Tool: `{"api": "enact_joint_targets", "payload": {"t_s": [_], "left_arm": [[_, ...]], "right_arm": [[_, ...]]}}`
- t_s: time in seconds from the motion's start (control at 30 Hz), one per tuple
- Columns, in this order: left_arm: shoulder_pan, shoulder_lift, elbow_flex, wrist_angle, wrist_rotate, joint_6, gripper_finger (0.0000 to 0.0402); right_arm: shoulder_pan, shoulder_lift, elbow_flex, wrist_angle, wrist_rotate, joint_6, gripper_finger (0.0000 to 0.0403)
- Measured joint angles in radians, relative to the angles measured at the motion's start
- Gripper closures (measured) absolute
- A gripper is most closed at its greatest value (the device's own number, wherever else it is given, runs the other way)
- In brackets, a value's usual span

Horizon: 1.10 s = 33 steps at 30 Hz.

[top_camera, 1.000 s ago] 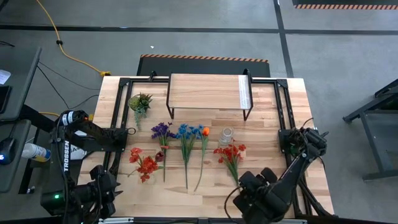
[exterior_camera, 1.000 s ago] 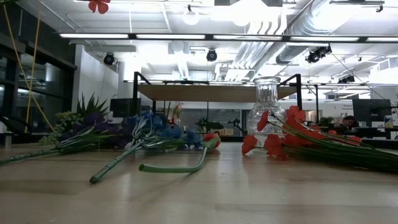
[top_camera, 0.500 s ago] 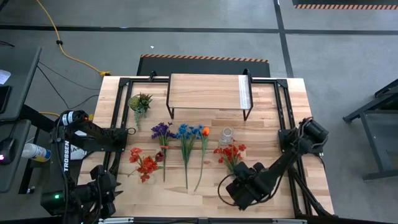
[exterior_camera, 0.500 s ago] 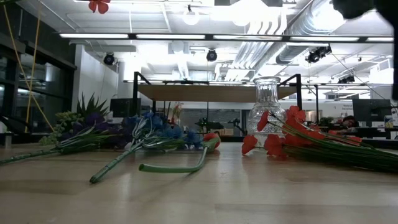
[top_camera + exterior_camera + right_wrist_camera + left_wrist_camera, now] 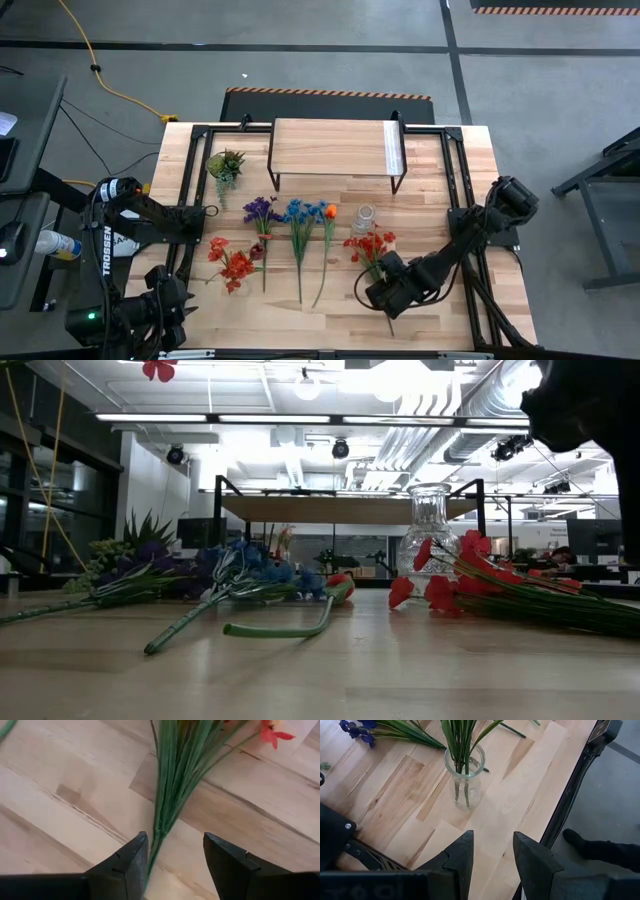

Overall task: Pick and place flowers into a vace then onto a shelf
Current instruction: Put the orange flowers into the bottom transparent vase

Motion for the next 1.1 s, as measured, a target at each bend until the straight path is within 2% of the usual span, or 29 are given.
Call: {"api": "enact_joint_targets", "payload": {"t_s": [0.27,0.6,0.9,1.0,1.1], "left_arm": [[0.000,0.000,0.000,0.000,0.000,0.000,0.0230],[0.000,0.000,0.000,0.000,-0.001,-0.001,0.0230],[0.011,0.000,-0.001,-0.001,-0.003,-0.002,0.0230],[0.011,0.000,-0.001,-0.001,-0.003,-0.002,0.0230],[0.011,0.000,-0.001,0.000,-0.003,-0.002,0.0230]], "right_arm": [[-0.004,0.009,0.001,0.023,0.014,-0.002,0.0222],[-0.032,0.096,0.001,0.084,0.023,-0.028,0.0222],[-0.047,0.167,0.006,0.097,-0.030,0.007,0.0223],[-0.047,0.167,0.006,0.094,-0.032,0.022,0.0234],[-0.047,0.167,0.005,0.089,-0.044,0.025,0.0263]]}}
